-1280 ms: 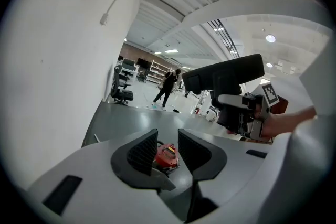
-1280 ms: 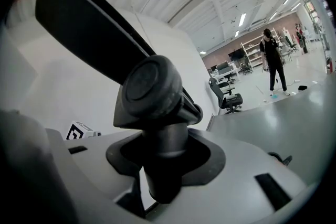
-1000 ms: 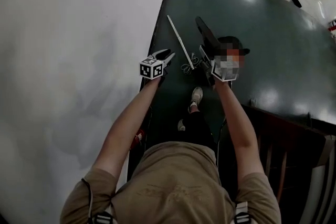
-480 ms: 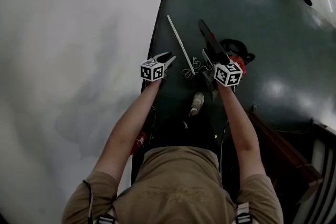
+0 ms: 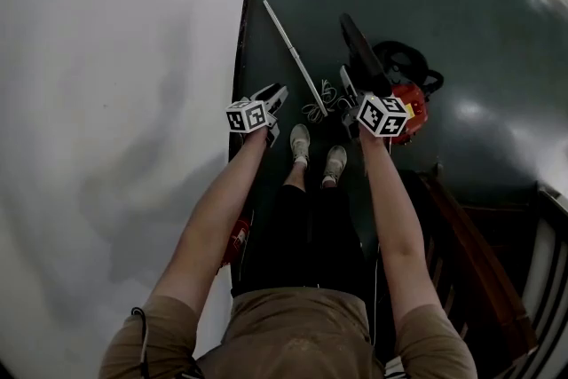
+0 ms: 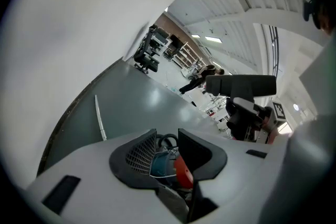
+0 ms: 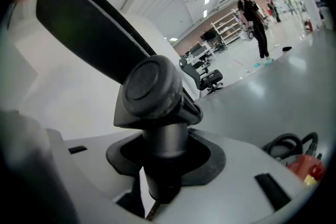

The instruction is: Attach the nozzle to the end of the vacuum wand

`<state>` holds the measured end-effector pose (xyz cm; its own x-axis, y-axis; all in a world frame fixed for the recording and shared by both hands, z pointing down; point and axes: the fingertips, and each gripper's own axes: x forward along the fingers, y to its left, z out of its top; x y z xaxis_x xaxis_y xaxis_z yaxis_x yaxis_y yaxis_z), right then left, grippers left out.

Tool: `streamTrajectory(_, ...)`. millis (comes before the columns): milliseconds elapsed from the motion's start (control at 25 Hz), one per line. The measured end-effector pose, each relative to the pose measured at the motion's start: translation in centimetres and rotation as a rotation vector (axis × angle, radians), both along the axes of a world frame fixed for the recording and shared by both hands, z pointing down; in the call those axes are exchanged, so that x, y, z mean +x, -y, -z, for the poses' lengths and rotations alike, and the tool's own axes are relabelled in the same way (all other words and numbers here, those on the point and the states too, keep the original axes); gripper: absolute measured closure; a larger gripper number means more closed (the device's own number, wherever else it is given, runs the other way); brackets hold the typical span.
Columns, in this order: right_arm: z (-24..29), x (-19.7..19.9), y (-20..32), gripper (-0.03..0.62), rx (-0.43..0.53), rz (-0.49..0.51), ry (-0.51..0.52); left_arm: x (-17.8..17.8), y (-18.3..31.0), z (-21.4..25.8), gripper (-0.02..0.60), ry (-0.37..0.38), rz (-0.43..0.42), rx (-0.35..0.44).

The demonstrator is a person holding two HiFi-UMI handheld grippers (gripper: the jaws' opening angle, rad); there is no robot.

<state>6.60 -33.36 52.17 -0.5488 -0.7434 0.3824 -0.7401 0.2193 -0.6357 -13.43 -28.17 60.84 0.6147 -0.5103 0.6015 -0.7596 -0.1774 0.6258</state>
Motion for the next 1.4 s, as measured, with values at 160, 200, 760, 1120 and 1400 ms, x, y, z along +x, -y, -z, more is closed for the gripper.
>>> streamTrajectory(160, -8.5, 0.3, 2.5, 0.434, -0.046, -0.099, 0.055, -1.1, 3.3, -11.2, 0.430, -0.015, 0.035, -0.058)
streamTrajectory(200, -10.8, 0.2, 3.2, 0.434, -0.054, -0.108, 0.053, -1.2, 3.9, -14.0, 0.422, -0.011, 0.029, -0.075)
streamTrajectory(760, -38.8, -7.3, 9.5, 0.434, -0.177, 0.064, -0.028, 0.9, 5.3, -50.6, 0.396, 0.102, -0.059, -0.420)
streamTrajectory(1120, -43.0, -9.4, 8.1, 0.434, -0.172, 0.129, 0.057, 1.5, 4.0, -65.2, 0.333, 0.137, 0.006, -0.578)
streamTrajectory(1400, -39.0, -6.3, 7.7, 0.434, -0.105, 0.066, 0.099, 2.5, 4.8, -63.7, 0.409, -0.037, 0.102, -0.490)
